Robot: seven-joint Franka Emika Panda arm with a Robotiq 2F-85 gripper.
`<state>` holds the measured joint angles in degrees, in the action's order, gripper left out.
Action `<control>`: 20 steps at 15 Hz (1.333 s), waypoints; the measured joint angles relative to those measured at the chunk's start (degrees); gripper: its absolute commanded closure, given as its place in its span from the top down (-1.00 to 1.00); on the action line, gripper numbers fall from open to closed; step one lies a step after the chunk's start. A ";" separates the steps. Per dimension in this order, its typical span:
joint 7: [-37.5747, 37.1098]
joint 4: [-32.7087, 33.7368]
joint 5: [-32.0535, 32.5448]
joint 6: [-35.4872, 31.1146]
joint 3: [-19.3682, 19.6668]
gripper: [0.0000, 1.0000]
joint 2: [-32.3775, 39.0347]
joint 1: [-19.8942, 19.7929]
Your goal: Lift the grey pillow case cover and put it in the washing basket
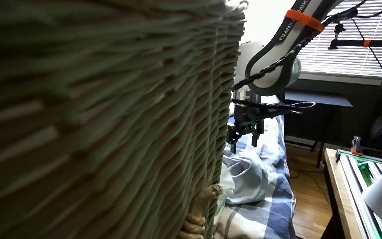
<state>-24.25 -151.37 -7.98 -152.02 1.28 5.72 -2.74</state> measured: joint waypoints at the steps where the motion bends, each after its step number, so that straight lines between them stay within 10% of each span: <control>1: -0.16 0.00 0.28 0.00 0.18 1.00 0.02 0.07; 10: -8.92 1.10 4.39 -10.63 2.34 1.00 8.39 3.53; 11: -9.30 1.41 4.25 -11.92 2.51 0.50 9.81 4.23; 20: -7.66 4.74 -1.27 -17.18 2.52 -0.74 19.33 6.55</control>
<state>-31.90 -146.63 -9.25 -169.20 3.80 25.05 3.81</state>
